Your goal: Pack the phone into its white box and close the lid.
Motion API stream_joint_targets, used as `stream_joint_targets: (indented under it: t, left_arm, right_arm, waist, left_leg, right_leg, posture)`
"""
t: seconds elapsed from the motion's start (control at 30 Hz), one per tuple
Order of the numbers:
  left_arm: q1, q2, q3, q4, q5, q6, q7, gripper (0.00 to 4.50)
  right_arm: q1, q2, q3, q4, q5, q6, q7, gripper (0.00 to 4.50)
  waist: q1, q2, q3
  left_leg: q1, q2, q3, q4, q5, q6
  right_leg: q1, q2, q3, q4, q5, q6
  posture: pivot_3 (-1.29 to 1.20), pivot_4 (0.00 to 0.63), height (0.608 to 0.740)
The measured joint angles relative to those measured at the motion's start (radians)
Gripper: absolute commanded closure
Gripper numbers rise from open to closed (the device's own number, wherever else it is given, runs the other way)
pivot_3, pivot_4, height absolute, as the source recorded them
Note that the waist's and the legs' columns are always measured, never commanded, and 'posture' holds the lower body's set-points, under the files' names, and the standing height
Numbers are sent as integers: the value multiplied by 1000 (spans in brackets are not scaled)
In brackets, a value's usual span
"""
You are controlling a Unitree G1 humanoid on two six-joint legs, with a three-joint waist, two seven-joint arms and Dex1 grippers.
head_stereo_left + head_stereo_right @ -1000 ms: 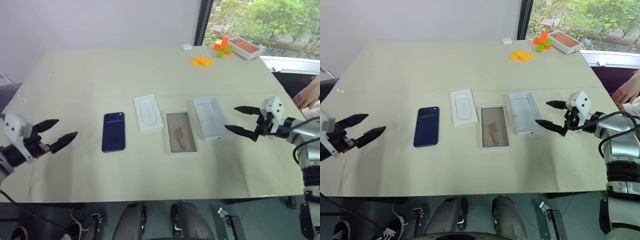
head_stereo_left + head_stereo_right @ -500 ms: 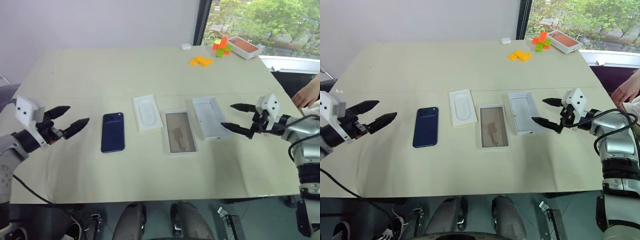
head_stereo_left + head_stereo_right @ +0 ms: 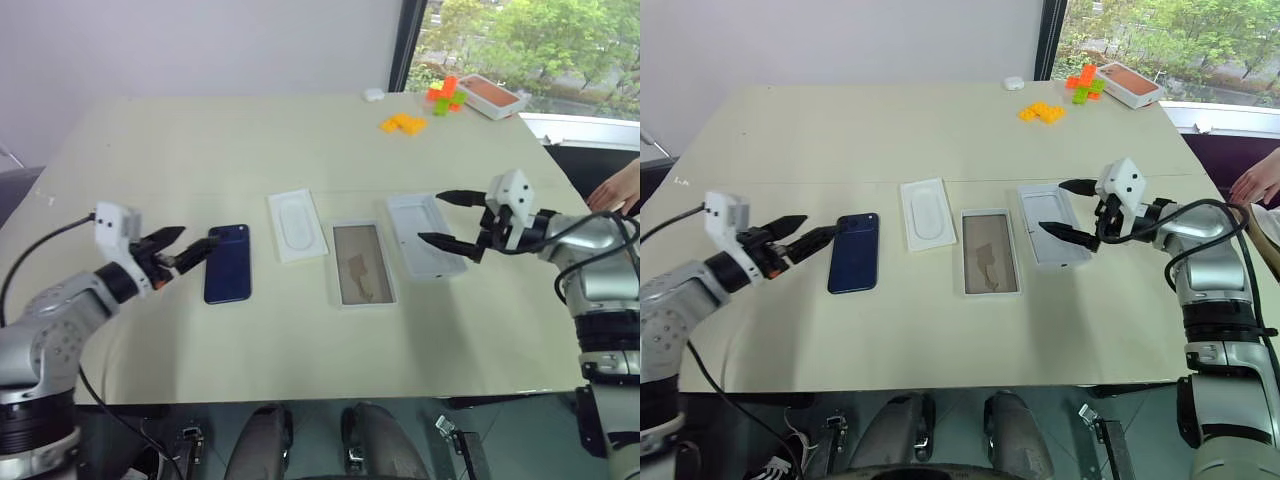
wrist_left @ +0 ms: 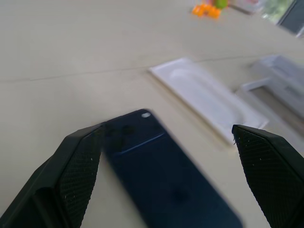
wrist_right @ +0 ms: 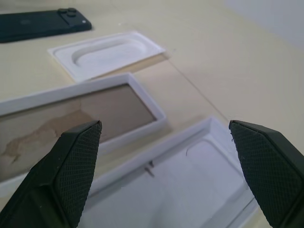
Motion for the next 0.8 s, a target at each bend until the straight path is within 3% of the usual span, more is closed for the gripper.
stream_joint_targets:
  t: [0.13, 0.23, 0.43, 0.8]
  left_arm:
    - [-68, -113, -2, -26, -69, 129, 190, 0]
    - [-106, -145, -19, -15, -52, 151, 274, 0]
    - [-206, -259, -130, 48, 36, 99, 351, 0]
    - [-328, -391, -147, 260, 113, 72, 432, 0]
  right_arm:
    - [-5, 26, 24, -28, -3, 17, -15, 9]
    - [-8, 27, 25, -37, -3, 29, -22, 9]
    - [-11, 46, 45, -49, -7, 28, -22, 9]
    - [-1, 52, 45, -54, -9, 10, -27, 9]
  waist:
    - [0, 0, 0]
    - [-1, 0, 0]
    - [2, 0, 0]
    - [2, 0, 0]
  left_leg:
    - [0, 0, 0, 4, 0, 0]
    - [0, 0, -1, 6, 0, 0]
    - [0, -1, -1, 9, 0, 0]
    - [0, -1, -1, 8, 0, 0]
  right_leg:
    - [0, 1, 0, 3, 0, 0]
    - [1, 1, 0, 4, 0, 0]
    - [4, 1, 0, 4, 1, 2]
    - [3, 1, 0, 4, 1, 2]
  posture:
    - [0, 150, 740]
    - [0, 150, 740]
    - [0, 150, 740]
    - [0, 150, 740]
